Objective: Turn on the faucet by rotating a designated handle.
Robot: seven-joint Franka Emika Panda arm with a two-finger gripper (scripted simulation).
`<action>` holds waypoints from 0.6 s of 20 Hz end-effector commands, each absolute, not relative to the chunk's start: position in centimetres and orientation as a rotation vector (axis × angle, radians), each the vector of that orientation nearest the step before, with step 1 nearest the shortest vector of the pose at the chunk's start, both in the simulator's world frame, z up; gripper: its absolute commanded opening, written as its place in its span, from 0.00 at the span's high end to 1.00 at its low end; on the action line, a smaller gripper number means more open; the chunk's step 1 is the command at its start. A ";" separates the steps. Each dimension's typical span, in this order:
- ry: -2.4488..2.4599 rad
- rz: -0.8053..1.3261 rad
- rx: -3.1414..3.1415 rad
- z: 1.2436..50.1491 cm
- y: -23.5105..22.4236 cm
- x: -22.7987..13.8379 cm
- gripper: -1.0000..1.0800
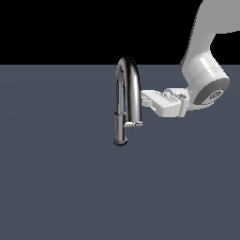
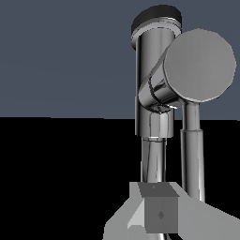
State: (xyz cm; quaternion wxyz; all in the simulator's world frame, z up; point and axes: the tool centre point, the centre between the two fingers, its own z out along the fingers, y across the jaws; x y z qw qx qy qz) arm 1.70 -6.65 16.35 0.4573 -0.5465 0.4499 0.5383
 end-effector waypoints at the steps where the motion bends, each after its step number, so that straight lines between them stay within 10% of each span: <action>1: 1.108 1.330 -1.346 16.5 -6.8 0.9 1.00; 12: 1.107 1.330 -1.346 16.8 -7.3 -1.9 1.00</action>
